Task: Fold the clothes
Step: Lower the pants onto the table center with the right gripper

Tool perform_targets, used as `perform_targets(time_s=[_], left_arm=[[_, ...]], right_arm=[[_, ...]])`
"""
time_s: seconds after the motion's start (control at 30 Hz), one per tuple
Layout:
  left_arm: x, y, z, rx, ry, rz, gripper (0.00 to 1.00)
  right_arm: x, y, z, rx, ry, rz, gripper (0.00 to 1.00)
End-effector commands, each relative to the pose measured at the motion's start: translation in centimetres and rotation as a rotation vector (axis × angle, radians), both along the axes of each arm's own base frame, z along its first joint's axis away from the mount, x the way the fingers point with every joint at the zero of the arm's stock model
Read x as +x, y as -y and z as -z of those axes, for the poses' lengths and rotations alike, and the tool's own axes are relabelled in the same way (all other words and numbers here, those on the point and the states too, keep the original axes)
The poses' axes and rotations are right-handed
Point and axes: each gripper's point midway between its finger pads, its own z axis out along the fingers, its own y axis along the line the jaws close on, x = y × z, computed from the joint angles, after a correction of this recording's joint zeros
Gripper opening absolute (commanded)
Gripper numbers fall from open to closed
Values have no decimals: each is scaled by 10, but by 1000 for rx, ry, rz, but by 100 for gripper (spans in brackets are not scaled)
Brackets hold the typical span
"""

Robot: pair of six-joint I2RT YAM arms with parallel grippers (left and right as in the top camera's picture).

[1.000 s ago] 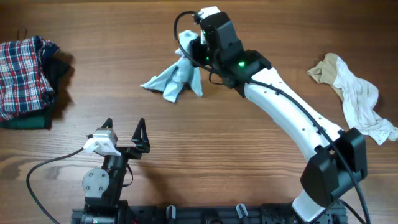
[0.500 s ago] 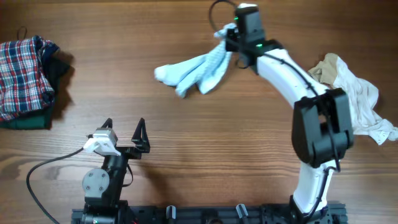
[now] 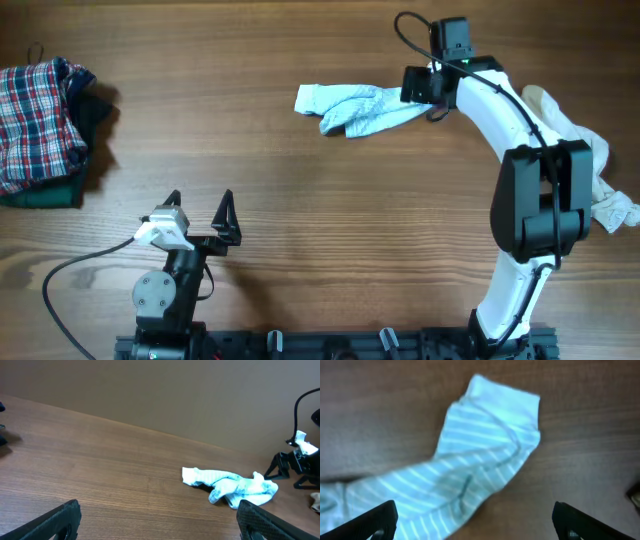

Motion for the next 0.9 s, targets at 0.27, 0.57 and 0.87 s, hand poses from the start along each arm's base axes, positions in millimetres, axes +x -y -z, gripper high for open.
perform_targets(time_s=[0.27,0.57,0.87], left_arm=[[0,-3,2,6,-3,-16,100],[0,-3,2,6,-3,-16,100],[0,-3,2,6,-4,-16,100]], right_arm=[[-26,-50,-19,141,-49,-268,4],[-39,-55,29,147,-17,-344,4],[-16,-62,25,156,126,-378,4]])
